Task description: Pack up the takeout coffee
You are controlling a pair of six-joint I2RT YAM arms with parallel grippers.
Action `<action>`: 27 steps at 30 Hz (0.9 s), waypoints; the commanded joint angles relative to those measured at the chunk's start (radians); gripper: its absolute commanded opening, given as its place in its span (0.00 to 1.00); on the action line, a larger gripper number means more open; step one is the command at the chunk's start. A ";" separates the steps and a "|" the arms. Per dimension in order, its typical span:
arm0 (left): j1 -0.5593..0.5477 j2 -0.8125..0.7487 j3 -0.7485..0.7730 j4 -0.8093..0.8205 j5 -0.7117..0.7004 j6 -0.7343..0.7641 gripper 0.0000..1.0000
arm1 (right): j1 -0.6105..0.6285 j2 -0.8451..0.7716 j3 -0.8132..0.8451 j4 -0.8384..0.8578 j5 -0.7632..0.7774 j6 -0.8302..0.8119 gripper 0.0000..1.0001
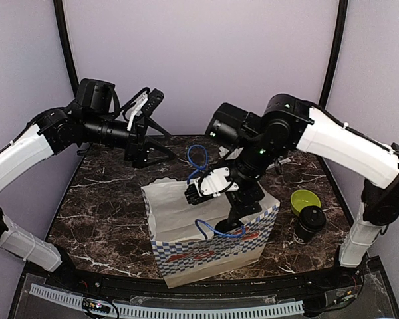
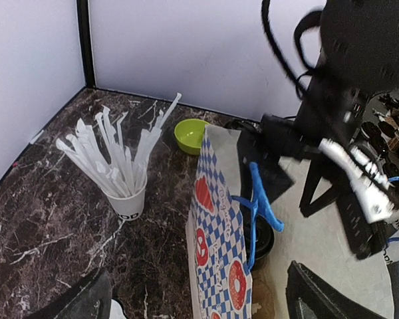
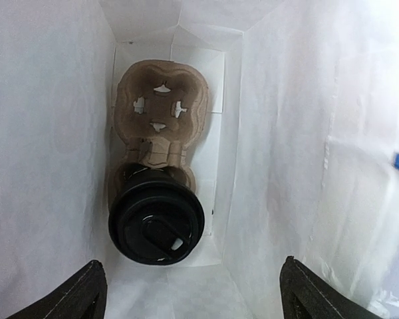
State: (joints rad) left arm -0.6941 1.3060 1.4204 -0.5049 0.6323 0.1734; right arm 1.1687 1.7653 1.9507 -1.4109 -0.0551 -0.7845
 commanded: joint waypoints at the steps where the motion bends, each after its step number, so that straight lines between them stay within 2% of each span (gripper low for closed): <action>1: -0.011 0.025 0.064 -0.119 0.038 0.028 0.93 | -0.020 -0.148 -0.015 0.027 -0.024 -0.002 0.90; 8: -0.075 0.100 0.089 -0.259 0.045 0.067 0.94 | -0.069 -0.363 -0.107 0.060 0.100 0.027 0.89; 12: -0.087 0.157 0.120 -0.304 0.026 0.070 0.90 | -0.223 -0.484 -0.198 0.072 0.120 0.017 0.89; 17: -0.115 0.212 0.177 -0.335 0.012 0.087 0.84 | -0.412 -0.638 -0.448 0.083 0.153 0.035 0.88; 21: -0.124 0.227 0.202 -0.336 -0.008 0.097 0.77 | -0.511 -0.697 -0.613 0.040 0.154 0.083 0.91; 27: -0.127 0.220 0.197 -0.306 -0.031 0.107 0.68 | -0.614 -0.691 -0.775 -0.004 0.105 0.096 0.93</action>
State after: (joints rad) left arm -0.8169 1.5452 1.6028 -0.8093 0.6170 0.2562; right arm 0.5999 1.0763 1.2369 -1.3911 0.0811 -0.7158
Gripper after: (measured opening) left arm 0.696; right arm 0.926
